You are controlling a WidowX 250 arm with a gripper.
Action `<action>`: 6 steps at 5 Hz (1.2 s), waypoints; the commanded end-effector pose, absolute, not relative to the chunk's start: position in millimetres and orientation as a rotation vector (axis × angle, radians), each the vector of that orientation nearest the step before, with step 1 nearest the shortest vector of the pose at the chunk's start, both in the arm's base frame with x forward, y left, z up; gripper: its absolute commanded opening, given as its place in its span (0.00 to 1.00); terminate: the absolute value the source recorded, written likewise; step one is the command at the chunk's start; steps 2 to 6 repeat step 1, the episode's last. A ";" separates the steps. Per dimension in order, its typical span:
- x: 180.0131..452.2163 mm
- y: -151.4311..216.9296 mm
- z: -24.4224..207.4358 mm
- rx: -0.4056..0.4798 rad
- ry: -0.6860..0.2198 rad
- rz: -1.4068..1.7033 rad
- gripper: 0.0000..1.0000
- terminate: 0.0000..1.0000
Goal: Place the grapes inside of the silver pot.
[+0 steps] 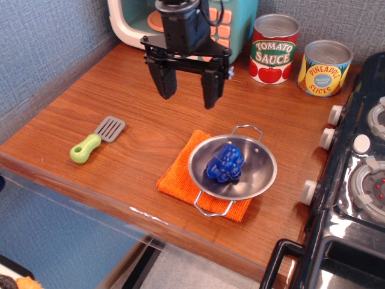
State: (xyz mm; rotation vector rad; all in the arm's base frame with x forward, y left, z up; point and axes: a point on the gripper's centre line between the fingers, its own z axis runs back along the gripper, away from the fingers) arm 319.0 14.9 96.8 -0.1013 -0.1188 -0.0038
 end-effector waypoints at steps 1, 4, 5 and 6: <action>308.0 20.7 112.7 -0.097 -0.163 -0.011 1.00 1.00; 308.0 20.7 112.7 -0.097 -0.163 -0.011 1.00 1.00; 308.0 20.7 112.7 -0.097 -0.163 -0.011 1.00 1.00; 308.0 20.7 112.7 -0.097 -0.163 -0.011 1.00 1.00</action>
